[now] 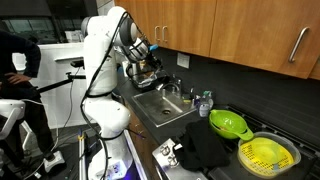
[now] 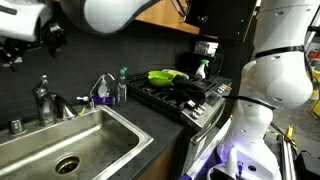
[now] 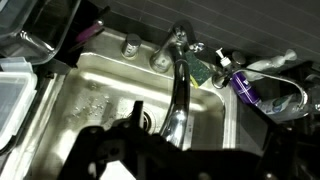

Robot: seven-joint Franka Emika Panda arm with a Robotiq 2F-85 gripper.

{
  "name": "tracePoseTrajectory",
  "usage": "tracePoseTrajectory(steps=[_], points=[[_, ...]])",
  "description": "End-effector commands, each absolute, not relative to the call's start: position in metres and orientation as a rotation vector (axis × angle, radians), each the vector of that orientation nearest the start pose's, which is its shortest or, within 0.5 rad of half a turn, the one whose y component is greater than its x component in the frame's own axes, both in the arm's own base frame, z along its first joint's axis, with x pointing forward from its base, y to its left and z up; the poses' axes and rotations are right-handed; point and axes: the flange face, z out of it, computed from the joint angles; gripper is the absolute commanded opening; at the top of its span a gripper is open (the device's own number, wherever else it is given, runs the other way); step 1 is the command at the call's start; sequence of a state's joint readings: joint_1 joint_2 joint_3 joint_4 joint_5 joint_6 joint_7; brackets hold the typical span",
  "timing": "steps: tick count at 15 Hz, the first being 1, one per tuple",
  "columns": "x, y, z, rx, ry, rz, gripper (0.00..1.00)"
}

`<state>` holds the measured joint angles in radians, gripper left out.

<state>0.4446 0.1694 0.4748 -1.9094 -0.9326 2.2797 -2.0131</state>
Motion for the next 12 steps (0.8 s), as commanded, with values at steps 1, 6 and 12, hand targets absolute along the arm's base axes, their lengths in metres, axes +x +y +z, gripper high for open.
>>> tracePoseTrajectory(steps=[1, 6, 12], points=[[0.400, 0.427, 0.440, -0.265, 2.420, -0.089, 1.00], [0.400, 0.405, 0.427, -0.048, 2.347, -0.068, 1.00], [0.398, 0.403, 0.420, 0.164, 2.128, -0.038, 1.00]])
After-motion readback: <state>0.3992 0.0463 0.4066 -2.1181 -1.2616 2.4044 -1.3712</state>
